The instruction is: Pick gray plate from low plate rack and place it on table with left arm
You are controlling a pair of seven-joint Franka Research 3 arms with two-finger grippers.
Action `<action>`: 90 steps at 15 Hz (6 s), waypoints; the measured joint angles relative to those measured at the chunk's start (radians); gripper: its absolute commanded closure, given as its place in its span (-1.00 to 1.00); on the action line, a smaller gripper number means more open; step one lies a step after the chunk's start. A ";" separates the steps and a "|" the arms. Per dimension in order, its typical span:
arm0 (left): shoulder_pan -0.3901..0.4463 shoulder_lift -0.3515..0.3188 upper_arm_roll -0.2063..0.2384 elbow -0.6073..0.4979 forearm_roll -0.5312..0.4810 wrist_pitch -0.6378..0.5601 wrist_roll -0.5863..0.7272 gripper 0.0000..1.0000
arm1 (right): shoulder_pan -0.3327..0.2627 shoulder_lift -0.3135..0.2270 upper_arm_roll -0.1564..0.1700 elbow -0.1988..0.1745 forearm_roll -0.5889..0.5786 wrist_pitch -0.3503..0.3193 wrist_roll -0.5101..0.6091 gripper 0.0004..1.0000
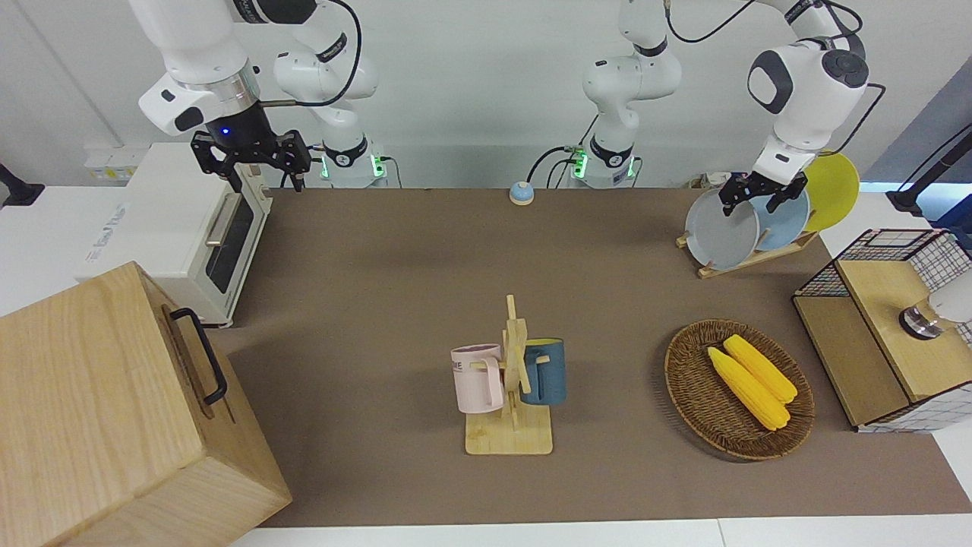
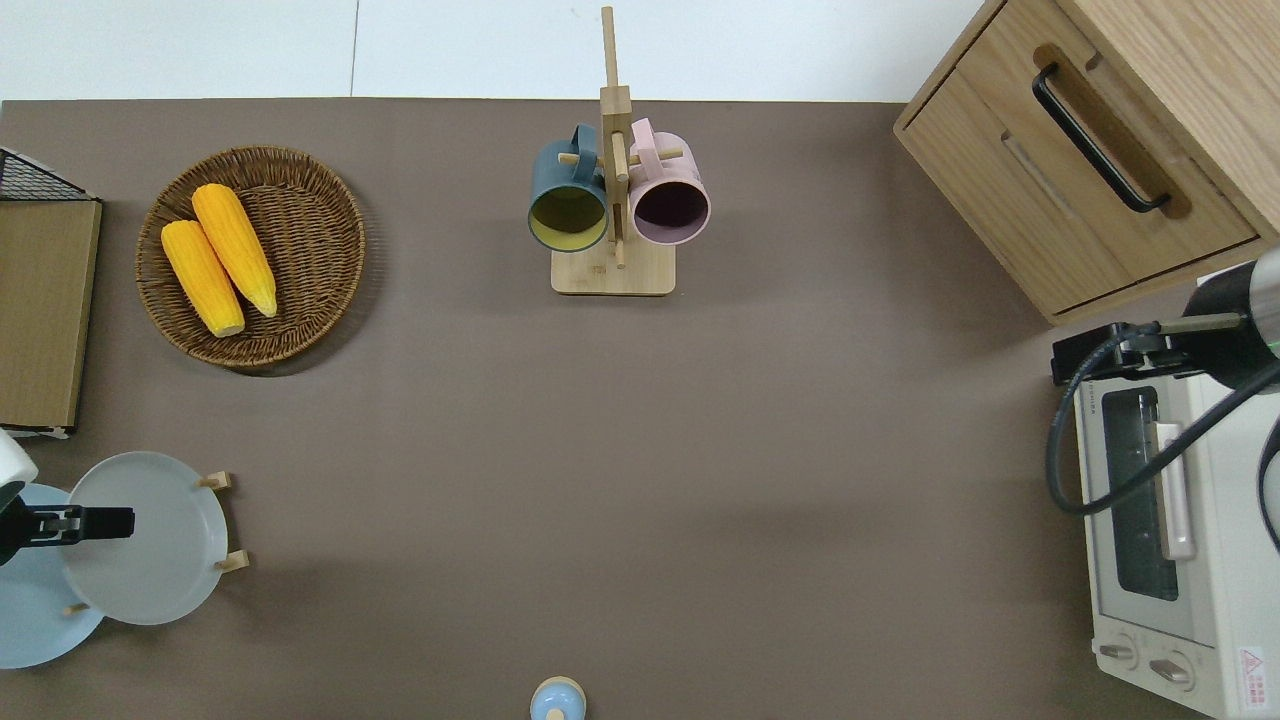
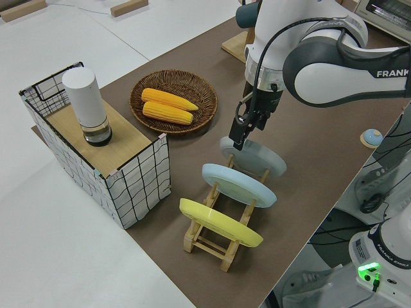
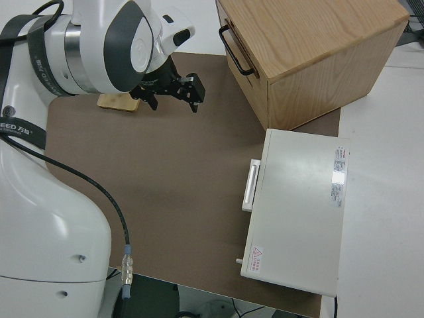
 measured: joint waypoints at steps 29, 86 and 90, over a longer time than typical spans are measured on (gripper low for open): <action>0.012 -0.028 -0.009 -0.023 0.000 0.000 0.018 1.00 | 0.000 0.000 0.000 0.000 0.000 0.000 0.000 -0.97; 0.208 0.098 -0.294 -0.171 -0.801 -0.070 0.415 1.00 | 0.000 0.000 0.000 0.000 0.000 0.000 0.000 -0.97; 0.177 0.097 -0.297 -0.172 -0.801 -0.052 0.415 0.40 | 0.000 0.000 0.000 0.000 0.000 0.000 0.000 -0.97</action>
